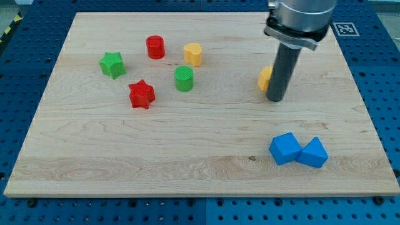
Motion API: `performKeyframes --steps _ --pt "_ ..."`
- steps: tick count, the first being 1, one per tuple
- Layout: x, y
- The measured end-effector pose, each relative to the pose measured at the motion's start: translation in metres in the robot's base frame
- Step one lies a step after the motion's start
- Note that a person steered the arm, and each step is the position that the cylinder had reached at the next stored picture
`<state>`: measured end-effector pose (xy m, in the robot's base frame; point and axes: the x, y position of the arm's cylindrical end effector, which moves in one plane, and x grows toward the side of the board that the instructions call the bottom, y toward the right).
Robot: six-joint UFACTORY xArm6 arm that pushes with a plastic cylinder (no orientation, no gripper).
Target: Move yellow hexagon towards left
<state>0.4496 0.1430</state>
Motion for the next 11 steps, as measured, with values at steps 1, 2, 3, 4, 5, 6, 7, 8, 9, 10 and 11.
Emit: performKeyframes --steps 1,2,3,4,5,6,7,8,9,10,11 --pt "-0.002 0.027" --pt "-0.015 0.030" --pt "-0.028 0.030" --pt "-0.031 0.031" --pt "-0.044 0.030" --pt "-0.045 0.023" --pt "-0.027 0.023" --pt "-0.026 0.023" --pt "-0.036 0.023" --pt "-0.038 0.023" --pt "-0.038 0.021"
